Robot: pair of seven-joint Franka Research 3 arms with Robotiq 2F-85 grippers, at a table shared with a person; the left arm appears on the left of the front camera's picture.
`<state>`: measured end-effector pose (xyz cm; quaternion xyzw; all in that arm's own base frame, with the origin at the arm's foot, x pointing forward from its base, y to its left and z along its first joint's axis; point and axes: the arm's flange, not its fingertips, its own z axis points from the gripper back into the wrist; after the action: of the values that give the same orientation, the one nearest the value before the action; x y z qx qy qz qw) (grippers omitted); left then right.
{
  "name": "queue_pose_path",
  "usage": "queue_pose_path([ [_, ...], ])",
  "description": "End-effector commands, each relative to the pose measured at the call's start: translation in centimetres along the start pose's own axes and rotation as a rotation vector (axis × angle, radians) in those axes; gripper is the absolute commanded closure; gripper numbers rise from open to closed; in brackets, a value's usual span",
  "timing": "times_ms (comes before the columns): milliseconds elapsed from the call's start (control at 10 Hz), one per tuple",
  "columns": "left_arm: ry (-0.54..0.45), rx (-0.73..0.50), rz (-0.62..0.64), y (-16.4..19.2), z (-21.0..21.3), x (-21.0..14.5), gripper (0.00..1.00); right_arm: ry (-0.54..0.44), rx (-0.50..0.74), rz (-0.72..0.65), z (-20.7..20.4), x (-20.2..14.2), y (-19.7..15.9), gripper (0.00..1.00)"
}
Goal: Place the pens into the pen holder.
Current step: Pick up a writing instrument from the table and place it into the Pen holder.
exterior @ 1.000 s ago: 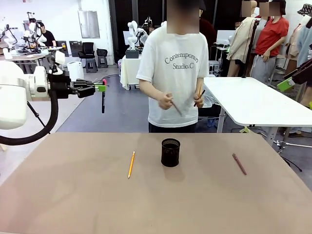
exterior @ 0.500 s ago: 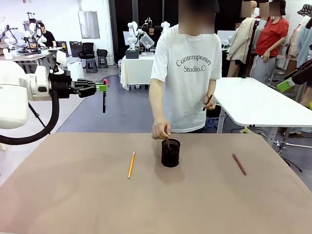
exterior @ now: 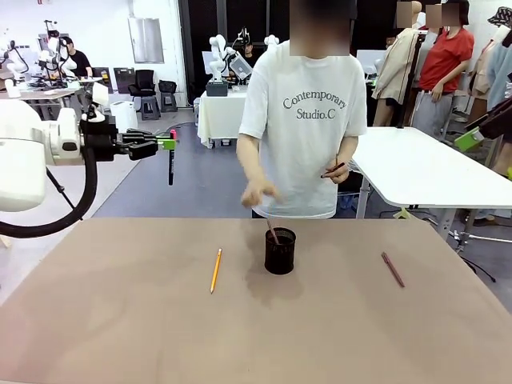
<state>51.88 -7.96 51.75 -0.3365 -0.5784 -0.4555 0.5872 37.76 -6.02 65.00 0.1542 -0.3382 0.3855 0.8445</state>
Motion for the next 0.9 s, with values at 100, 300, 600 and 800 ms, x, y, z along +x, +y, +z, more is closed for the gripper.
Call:
queue_pose_path([
  [100, -0.001, -0.001, -0.009, -0.14, 0.0, 0.19, 1.0, -0.004, 0.002, 0.004, 0.06, 0.1, 0.05, 0.0],
  [300, -0.001, -0.001, -0.009, -0.14, 0.0, 0.19, 1.0, -0.004, 0.002, 0.004, 0.06, 0.1, 0.05, 0.0],
  [600, -0.001, -0.001, -0.009, -0.14, 0.0, 0.19, 1.0, -0.004, 0.002, 0.004, 0.06, 0.1, 0.05, 0.0],
  [800, -0.001, -0.001, -0.009, -0.14, 0.0, 0.19, 1.0, -0.004, 0.002, 0.004, 0.06, 0.1, 0.05, 0.0],
])
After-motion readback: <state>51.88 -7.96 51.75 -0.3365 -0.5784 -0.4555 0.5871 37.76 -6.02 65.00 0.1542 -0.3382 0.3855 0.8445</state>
